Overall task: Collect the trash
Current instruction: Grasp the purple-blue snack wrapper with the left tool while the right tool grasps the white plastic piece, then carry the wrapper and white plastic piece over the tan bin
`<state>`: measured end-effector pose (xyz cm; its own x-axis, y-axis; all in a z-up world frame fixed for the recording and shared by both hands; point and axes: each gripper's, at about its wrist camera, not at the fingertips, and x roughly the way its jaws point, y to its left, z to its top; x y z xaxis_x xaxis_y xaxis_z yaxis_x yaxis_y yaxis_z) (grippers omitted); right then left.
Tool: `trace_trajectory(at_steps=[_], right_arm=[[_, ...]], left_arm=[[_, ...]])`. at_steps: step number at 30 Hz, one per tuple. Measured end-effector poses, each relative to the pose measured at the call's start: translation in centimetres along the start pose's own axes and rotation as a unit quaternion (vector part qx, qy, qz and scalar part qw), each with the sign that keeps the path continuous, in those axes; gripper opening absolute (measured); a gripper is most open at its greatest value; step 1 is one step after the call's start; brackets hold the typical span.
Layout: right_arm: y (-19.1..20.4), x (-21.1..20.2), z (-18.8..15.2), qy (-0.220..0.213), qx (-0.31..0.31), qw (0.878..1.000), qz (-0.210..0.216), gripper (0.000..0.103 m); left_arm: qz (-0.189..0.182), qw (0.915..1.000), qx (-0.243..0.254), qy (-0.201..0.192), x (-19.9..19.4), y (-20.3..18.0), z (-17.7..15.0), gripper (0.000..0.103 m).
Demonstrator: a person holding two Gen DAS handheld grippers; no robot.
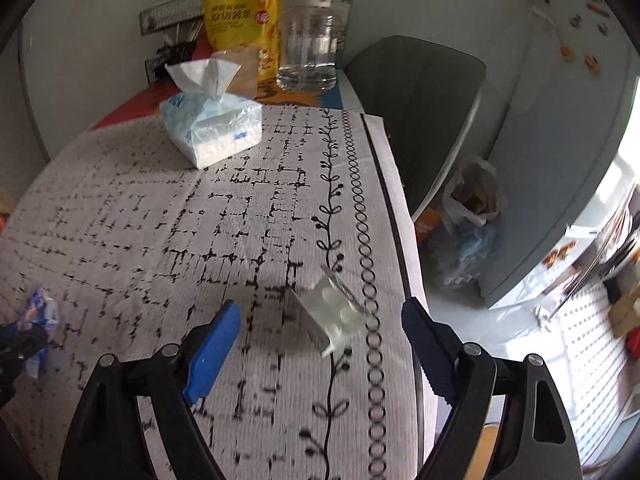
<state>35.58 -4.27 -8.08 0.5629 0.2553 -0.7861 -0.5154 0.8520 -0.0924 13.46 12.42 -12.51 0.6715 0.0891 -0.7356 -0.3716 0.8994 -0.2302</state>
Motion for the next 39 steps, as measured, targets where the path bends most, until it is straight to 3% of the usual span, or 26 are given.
trace_trajectory(at_steps=[1,2,7,10,15,17,21,31,39], right_arm=[[0.3,0.4,0.0,0.004,-0.012,1.0,0.002,0.05],[0.5,0.8,0.0,0.012,-0.018,1.0,0.007,0.038],[0.3,-0.9,-1.1,0.002,-0.006,0.999,0.046,0.02],[0.0,-2.7,-2.4,-0.007,-0.005,0.999,0.051,0.017],[-2.0,-7.0,-5.1,-0.027,0.047,0.995,0.08,0.017],[-2.9,-9.0,-6.2,-0.038,0.079,0.991,0.102,0.017],[-3.9,-11.9,-8.3,-0.055,0.101,0.988,0.107,0.017],[-8.5,-14.3,-11.8,-0.068,0.166,0.98,0.084,0.017],[-14.3,-14.6,-15.0,-0.068,0.226,0.97,0.056,0.017]], left_arm=[[-0.002,1.0,-0.003,0.0,0.0,0.1,0.0,0.032],[-0.004,1.0,-0.004,0.0,0.0,0.1,0.0,0.032],[0.01,0.9999,0.007,0.001,0.0,-0.2,0.0,0.032],[0.043,0.9991,0.0,-0.006,-0.3,-0.2,-0.1,0.031],[0.03,0.9993,-0.014,-0.019,-1.1,-0.9,-0.6,0.031],[0.016,0.9996,-0.016,-0.017,-1.2,-1.9,-0.9,0.031],[-0.01,0.9998,-0.002,-0.017,-1.5,-4.7,-0.9,0.031],[-0.077,0.9955,0.051,-0.022,-2.2,-12.5,0.1,0.031],[-0.119,0.9885,0.093,-0.011,-1.1,-19.4,0.9,0.031]])
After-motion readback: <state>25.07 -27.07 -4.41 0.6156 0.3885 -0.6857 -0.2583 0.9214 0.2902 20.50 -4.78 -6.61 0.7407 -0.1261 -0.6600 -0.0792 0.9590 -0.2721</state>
